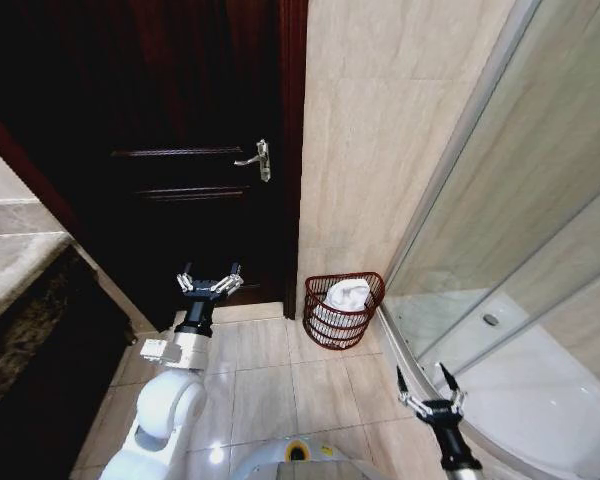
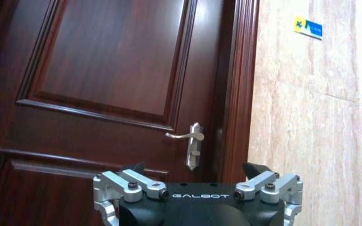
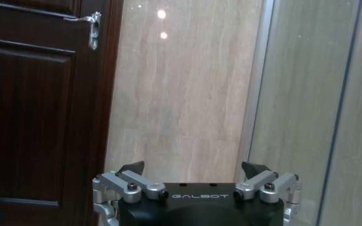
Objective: Discard the used towel into the hamper.
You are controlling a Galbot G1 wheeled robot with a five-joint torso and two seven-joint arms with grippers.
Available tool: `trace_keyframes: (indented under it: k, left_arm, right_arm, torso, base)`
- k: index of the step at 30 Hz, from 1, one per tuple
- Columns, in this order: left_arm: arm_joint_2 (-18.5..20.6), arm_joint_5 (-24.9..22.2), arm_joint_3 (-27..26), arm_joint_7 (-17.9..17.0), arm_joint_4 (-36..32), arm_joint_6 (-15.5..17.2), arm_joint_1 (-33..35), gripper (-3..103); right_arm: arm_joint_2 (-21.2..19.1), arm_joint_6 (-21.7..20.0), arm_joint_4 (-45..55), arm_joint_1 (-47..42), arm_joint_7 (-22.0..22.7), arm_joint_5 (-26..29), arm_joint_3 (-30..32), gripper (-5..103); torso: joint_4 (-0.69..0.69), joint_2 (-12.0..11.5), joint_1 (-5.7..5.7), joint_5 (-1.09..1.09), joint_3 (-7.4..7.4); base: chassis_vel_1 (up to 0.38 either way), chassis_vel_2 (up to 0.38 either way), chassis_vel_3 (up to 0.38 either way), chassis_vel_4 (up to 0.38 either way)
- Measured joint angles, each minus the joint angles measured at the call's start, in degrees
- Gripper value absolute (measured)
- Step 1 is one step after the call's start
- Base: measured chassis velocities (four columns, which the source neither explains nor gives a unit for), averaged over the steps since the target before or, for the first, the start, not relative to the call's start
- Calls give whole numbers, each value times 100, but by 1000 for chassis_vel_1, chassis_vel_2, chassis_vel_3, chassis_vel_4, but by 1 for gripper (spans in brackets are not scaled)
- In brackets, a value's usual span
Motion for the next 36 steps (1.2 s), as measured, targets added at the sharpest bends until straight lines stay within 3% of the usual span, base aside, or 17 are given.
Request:
trace_keyframes:
  k: [11,24,36]
  left_arm:
    - [0,0,0,0,0,0,0,100]
    - [0,0,0,0,0,0,0,100]
    - [0,0,0,0,0,0,0,100]
  right_arm:
    - [-153,-76,255,-16,137,314,184,100]
    - [-110,-198,303,-150,130,268,-179,100]
    - [303,-93,296,-539,347,-145,-462,100]
  torso:
    - [0,0,0,0,0]
    - [0,0,0,0,0]
    - [0,0,0,-1,0]
  base:
    - [0,0,0,0]
    - [-3,-4,-4,-4]
    - [-75,-83,-76,-81]
